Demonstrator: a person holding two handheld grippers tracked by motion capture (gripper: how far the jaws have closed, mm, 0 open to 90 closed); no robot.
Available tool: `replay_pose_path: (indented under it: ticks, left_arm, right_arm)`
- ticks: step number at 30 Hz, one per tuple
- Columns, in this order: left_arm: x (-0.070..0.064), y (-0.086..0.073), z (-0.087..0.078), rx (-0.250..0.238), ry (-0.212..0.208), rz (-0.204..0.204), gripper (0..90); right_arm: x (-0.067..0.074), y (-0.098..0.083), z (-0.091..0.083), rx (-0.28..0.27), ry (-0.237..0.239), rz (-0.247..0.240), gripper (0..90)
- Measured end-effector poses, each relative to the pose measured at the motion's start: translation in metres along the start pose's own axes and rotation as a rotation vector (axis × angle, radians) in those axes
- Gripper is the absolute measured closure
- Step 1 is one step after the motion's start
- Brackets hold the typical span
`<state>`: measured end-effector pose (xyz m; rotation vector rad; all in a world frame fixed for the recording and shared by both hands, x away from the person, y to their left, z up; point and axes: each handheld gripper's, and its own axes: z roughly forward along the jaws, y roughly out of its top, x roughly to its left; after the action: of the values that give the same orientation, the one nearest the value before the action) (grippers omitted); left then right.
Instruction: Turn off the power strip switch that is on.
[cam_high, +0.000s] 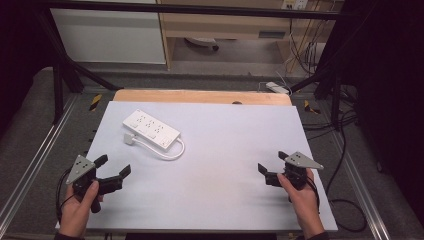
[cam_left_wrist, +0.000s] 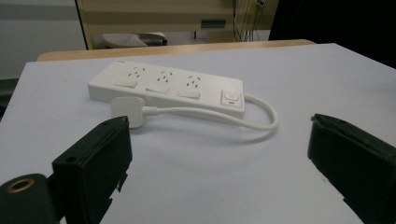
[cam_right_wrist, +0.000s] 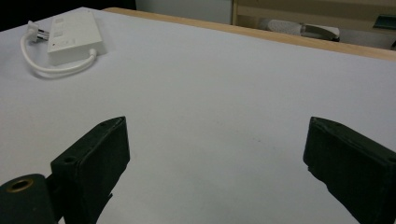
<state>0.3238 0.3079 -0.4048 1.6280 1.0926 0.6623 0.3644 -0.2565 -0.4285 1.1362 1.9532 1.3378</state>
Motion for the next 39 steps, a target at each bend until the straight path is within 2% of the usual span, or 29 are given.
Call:
replay_pose_path:
  ticks: [20, 31, 37, 39]
  left_arm:
    - [0.0, 0.001, -0.003, -0.02, -0.003, -0.005, 6.2]
    - [-0.006, 0.003, -0.004, -0.015, -0.029, 0.011, 6.1]
    - [-0.008, 0.008, -0.005, -0.023, -0.021, 0.011, 6.0]
    - [-0.007, 0.011, -0.005, -0.033, 0.002, 0.011, 5.6]
  right_arm:
    - [0.004, 0.002, -0.002, -0.03, 0.006, -0.009, 6.3]
    - [0.003, 0.002, -0.001, -0.027, -0.001, -0.002, 6.1]
    - [0.005, 0.002, -0.003, -0.031, 0.006, 0.004, 5.5]
    - [0.005, 0.002, -0.003, -0.033, 0.009, 0.002, 5.4]
